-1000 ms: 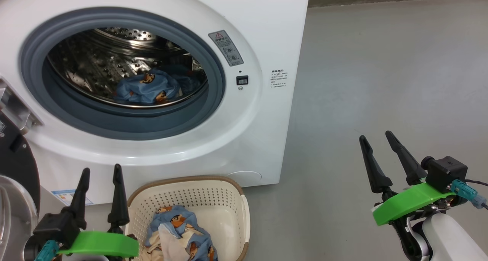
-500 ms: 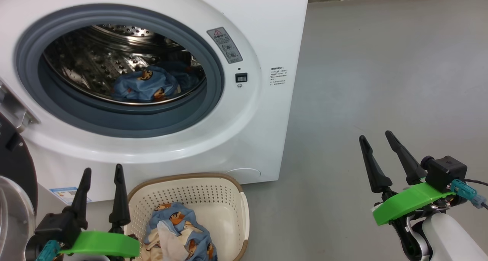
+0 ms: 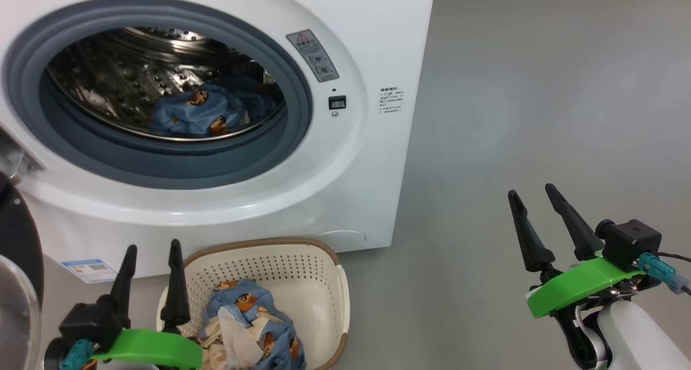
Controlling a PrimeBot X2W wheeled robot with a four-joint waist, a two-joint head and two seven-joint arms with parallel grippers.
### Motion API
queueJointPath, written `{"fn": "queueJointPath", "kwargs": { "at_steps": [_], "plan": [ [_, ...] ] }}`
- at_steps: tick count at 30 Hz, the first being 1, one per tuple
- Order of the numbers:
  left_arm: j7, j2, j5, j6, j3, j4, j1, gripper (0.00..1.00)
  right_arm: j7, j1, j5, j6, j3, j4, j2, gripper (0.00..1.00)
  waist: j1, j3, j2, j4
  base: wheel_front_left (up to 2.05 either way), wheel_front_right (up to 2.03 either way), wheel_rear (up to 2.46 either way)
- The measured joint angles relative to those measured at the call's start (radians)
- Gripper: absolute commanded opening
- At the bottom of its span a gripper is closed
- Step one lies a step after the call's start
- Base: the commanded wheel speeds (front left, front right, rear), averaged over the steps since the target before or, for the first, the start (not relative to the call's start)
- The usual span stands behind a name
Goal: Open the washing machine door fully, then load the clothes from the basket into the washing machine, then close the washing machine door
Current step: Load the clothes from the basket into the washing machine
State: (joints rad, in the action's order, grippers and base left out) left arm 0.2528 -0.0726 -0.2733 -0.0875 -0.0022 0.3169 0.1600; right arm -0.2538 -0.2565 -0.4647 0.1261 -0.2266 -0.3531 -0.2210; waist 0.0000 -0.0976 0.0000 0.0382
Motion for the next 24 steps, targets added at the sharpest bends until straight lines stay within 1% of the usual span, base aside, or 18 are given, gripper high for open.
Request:
{"fn": "queueJointPath", "kwargs": {
  "at_steps": [6,11,24],
  "plan": [
    [-0.017,0.000,-0.008,0.000,-0.013,0.053,0.009,1.00,0.000,-0.005,0.000,0.000,0.000,0.004,0.002,1.00,0.0000,-0.032,0.0000,0.007,0.00,0.00,0.00],
    [-0.025,-0.002,-0.011,-0.001,-0.025,0.116,0.051,1.00,0.000,-0.028,0.000,0.000,0.002,0.014,0.006,1.00,0.0000,-0.071,0.0000,0.014,0.00,0.00,0.00],
    [-0.025,-0.026,-0.034,-0.020,-0.061,0.348,0.207,1.00,0.000,-0.094,0.001,0.000,0.006,0.047,0.028,1.00,0.0000,-0.222,0.0000,0.045,0.00,0.00,0.00]
  ]
}}
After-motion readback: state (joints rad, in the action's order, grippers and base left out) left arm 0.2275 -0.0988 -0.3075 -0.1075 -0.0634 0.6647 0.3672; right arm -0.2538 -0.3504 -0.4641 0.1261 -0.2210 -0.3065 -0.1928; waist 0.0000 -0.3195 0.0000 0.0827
